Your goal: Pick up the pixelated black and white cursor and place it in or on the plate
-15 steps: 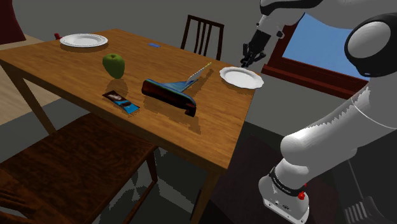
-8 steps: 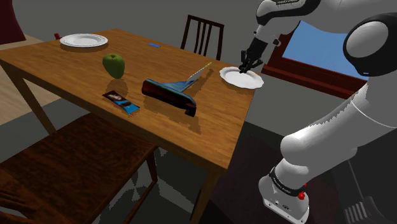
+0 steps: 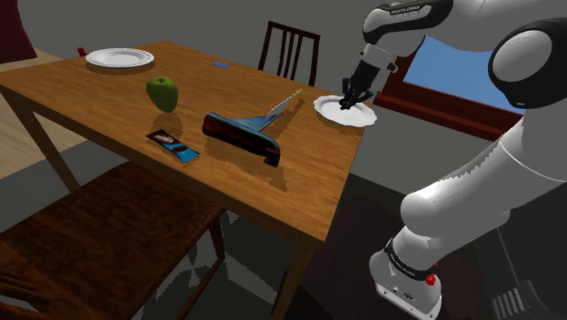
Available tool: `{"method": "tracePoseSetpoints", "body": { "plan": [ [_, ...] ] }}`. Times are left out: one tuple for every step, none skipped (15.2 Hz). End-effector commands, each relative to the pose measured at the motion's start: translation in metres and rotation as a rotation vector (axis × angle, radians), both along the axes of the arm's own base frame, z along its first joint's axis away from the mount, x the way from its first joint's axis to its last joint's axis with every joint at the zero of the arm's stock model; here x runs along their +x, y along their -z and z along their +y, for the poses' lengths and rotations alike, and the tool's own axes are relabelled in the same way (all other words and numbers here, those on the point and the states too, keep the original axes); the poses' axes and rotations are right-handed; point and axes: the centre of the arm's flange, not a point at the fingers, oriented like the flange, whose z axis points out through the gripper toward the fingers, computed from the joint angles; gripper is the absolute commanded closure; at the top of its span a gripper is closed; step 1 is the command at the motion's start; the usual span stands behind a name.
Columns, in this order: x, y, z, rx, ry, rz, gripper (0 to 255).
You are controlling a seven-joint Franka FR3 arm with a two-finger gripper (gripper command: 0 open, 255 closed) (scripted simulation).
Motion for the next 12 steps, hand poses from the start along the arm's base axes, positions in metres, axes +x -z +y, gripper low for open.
{"method": "tracePoseSetpoints", "body": {
  "plan": [
    [0.0, 0.0, 0.0, 0.0, 0.0, 0.0, 255],
    [0.0, 0.0, 0.0, 0.0, 0.0, 0.0, 255],
    [0.0, 0.0, 0.0, 0.0, 0.0, 0.0, 255],
    [0.0, 0.0, 0.0, 0.0, 0.0, 0.0, 0],
    [0.0, 0.0, 0.0, 0.0, 0.0, 0.0, 0],
    [0.0, 0.0, 0.0, 0.0, 0.0, 0.0, 0],
    [0.0, 0.0, 0.0, 0.0, 0.0, 0.0, 0],
    [0.0, 0.0, 0.0, 0.0, 0.0, 0.0, 0],
    [0.0, 0.0, 0.0, 0.0, 0.0, 0.0, 0],
    [-0.002, -0.012, -0.003, 0.0, 0.0, 0.0, 0],
    [-0.003, -0.025, -0.006, 0.0, 0.0, 0.0, 0],
    [-0.004, -0.038, -0.008, 0.0, 0.0, 0.0, 0]
  ]
}}
